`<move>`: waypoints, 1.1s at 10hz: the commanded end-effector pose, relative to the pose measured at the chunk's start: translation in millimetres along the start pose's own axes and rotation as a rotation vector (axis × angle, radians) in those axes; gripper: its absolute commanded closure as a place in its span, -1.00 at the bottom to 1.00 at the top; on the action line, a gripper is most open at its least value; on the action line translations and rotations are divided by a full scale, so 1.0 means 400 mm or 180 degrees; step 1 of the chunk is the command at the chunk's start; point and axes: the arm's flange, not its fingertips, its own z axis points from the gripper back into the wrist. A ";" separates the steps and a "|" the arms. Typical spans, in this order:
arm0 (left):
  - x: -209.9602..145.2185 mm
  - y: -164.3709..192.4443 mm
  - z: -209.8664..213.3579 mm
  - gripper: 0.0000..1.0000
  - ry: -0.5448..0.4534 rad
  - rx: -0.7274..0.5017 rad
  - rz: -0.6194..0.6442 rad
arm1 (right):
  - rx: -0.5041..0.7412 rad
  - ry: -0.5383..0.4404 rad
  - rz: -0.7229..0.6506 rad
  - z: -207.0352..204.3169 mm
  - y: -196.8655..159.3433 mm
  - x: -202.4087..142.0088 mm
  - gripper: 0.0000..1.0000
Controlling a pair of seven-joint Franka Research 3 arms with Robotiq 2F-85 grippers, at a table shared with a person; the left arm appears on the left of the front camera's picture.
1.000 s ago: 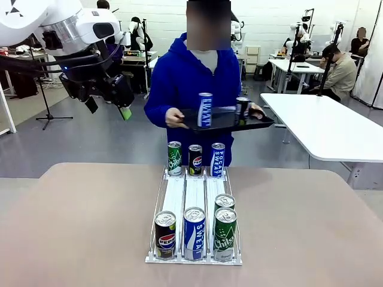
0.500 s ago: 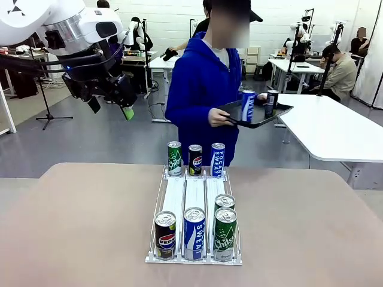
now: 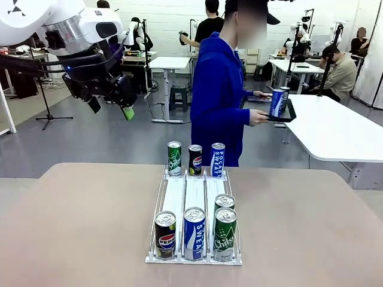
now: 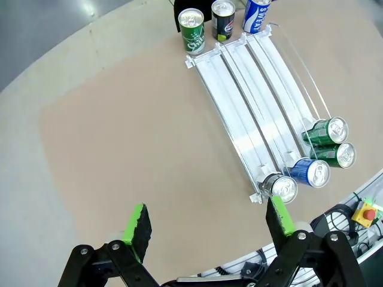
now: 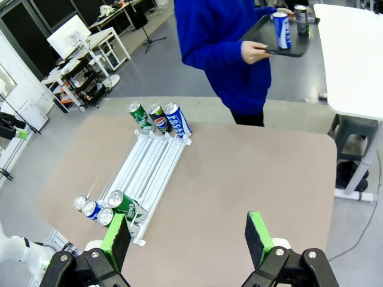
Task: Retrieve and hand over the desired beverage to the person.
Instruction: Place the picked can on the Handle tray extended by the person.
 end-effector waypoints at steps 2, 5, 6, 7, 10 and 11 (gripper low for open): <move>-0.017 0.044 0.020 -1.00 0.0140 -0.0246 -0.0190 | 0.0082 -0.0015 0.0003 -0.008 -0.002 -0.001 -1.00; -0.117 0.247 0.153 -1.00 -0.0110 -0.1080 -0.0880 | 0.0082 -0.0015 0.0003 -0.008 -0.002 -0.001 -1.00; -0.170 0.332 0.182 -1.00 -0.0329 -0.1389 -0.0992 | 0.0082 -0.0015 0.0003 -0.008 -0.002 -0.001 -1.00; -0.214 0.389 0.193 -1.00 -0.0502 -0.1356 -0.0968 | 0.0082 -0.0015 0.0003 -0.008 -0.002 -0.001 -1.00; -0.299 0.488 0.155 -1.00 -0.0888 -0.1434 -0.0732 | 0.0082 -0.0015 0.0003 -0.008 -0.002 -0.001 -1.00; -0.315 0.490 0.126 -1.00 -0.0910 -0.1356 -0.0631 | 0.0082 -0.0015 0.0003 -0.008 -0.002 -0.001 -1.00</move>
